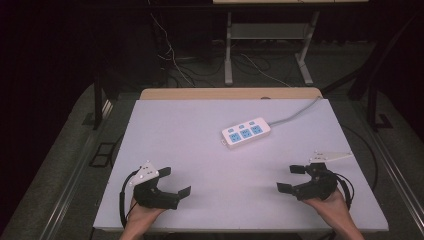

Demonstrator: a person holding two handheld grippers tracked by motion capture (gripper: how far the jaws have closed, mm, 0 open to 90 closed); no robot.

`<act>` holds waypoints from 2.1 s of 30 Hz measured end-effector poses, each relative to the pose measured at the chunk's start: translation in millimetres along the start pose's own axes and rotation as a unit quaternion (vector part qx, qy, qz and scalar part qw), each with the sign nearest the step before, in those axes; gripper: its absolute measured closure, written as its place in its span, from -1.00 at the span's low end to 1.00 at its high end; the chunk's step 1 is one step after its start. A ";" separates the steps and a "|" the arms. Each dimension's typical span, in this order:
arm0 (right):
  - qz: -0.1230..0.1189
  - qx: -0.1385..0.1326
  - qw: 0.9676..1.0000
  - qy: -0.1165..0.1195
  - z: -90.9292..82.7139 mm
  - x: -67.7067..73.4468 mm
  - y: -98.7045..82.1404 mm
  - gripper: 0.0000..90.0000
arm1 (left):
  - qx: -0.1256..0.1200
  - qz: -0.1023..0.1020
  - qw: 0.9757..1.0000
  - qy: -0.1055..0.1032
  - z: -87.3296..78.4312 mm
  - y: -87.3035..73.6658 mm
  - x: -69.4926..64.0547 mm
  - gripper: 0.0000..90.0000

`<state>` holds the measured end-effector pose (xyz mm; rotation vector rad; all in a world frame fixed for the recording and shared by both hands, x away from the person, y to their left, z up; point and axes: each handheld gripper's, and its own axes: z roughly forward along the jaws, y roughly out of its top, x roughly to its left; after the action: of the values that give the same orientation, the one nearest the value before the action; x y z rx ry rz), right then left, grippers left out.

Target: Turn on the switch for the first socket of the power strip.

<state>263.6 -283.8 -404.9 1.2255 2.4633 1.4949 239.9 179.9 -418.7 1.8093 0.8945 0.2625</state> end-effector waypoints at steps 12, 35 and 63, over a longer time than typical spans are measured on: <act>-0.009 0.009 1.000 -0.001 -2.5 -3.5 17.6 -0.94 | -0.001 -0.005 1.000 0.003 -0.1 -0.5 1.7 -1.00; -0.034 0.052 0.998 0.001 13.8 -9.2 56.0 -0.94 | 0.003 -0.008 1.000 0.002 1.1 -1.2 2.4 -1.00; -0.045 0.073 0.996 0.002 32.7 -21.0 100.4 -0.94 | 0.006 -0.006 1.000 0.000 1.9 -1.4 2.3 -1.00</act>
<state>352.0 -248.6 -354.5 1.1141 2.6329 1.3193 242.0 180.4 -421.3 1.8138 0.9086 0.2512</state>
